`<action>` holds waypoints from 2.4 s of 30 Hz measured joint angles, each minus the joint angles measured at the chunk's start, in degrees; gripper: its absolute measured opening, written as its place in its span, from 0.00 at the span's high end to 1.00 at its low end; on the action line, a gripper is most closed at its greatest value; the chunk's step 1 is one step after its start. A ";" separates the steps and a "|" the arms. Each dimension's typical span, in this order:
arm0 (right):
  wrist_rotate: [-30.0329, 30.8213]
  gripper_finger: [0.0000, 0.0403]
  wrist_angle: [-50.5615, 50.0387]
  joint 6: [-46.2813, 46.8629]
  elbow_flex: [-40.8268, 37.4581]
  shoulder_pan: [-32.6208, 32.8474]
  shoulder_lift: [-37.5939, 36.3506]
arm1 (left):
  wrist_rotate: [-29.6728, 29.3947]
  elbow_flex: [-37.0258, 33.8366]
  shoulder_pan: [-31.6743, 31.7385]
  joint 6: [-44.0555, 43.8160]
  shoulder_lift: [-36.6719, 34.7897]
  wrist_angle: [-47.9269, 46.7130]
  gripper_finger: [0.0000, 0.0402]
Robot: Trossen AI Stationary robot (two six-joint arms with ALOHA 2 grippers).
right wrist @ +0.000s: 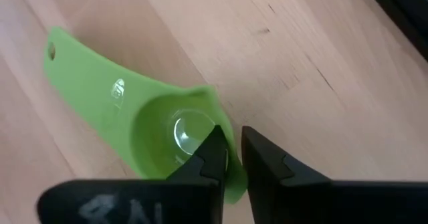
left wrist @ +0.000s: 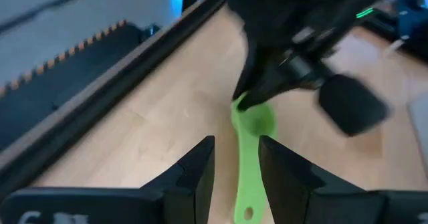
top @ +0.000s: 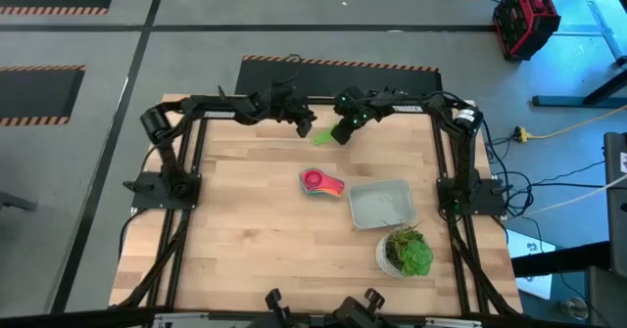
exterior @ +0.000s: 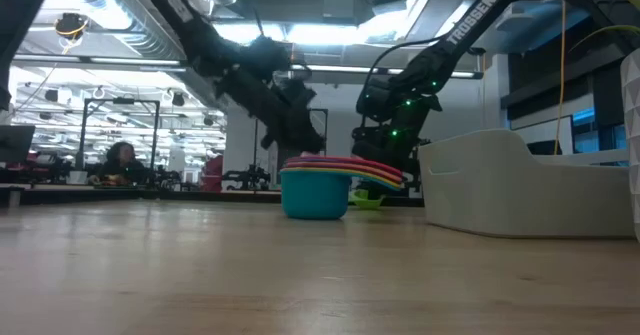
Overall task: Nest measuring cups in basket
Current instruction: Stack the green measuring cup on top of the pink measuring cup
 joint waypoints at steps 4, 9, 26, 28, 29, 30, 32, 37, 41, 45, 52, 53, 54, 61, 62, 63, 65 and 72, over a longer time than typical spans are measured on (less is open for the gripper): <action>-1.48 0.91 -2.98 -1.90 3.23 -0.01 0.49 | 0.81 0.00 -0.41 4.55 -5.44 -6.25 0.73; -1.33 0.91 -9.63 -6.77 9.97 0.32 0.50 | 1.02 0.00 -0.73 8.64 -13.00 -15.64 0.73; -1.53 0.92 -35.17 -27.00 33.66 9.22 0.24 | 0.78 -0.04 -0.88 10.45 -29.17 -44.67 0.73; -1.64 0.92 -36.28 -29.60 34.90 10.71 0.18 | 0.78 -0.04 -1.24 10.45 -29.27 -44.30 0.73; -1.70 0.92 -36.56 -30.82 35.21 11.44 0.17 | 0.78 -0.04 -1.47 10.43 -29.23 -44.50 0.73; -1.72 0.92 -37.07 -31.77 35.40 12.27 0.17 | 0.80 -0.04 -1.70 10.43 -29.22 -44.67 0.73; -1.70 0.92 -37.89 -33.34 35.56 13.76 0.17 | 0.76 -0.04 -2.26 10.44 -29.22 -44.67 0.73; -1.70 0.92 -39.02 -35.83 35.64 17.49 0.17 | 0.54 -0.04 -4.81 10.43 -29.22 -44.70 0.73; -3.22 0.92 -38.97 -36.14 35.64 19.71 0.17 | 0.52 -0.04 -6.79 10.43 -29.20 -44.68 0.73; -10.14 0.91 -38.66 -39.60 35.64 21.31 0.17 | 0.50 -0.04 -8.92 10.43 -29.20 -44.68 0.73; -15.67 0.91 -36.93 -41.68 35.37 22.67 0.15 | 0.49 -0.04 -11.84 10.41 -29.20 -44.68 0.73; -15.67 0.91 -35.90 -41.69 34.88 22.67 0.10 | 0.49 -0.04 -12.24 10.41 -29.20 -44.68 0.73; -15.67 0.91 -35.10 -41.66 34.31 22.67 0.10 | 0.48 -0.04 -12.57 10.41 -29.20 -44.66 0.73; -15.64 0.91 -29.83 -41.63 28.86 22.67 0.10 | 0.41 -0.04 -14.25 10.41 -29.20 -44.66 0.73; -15.67 0.91 -29.32 -41.64 28.18 22.67 0.10 | 0.41 -0.04 -14.35 10.41 -29.19 -44.66 0.73; -15.66 0.91 -28.79 -41.62 27.44 22.67 0.10 | 0.43 -0.04 -14.35 10.41 -29.18 -44.66 0.73; -15.63 0.91 -28.71 -41.63 26.28 22.67 0.10 | 0.41 -0.04 -14.35 10.41 -29.18 -44.66 0.73; -15.63 0.91 -23.57 -41.60 22.98 22.53 0.10 | 0.43 -0.04 -14.35 10.32 -29.18 -44.64 0.73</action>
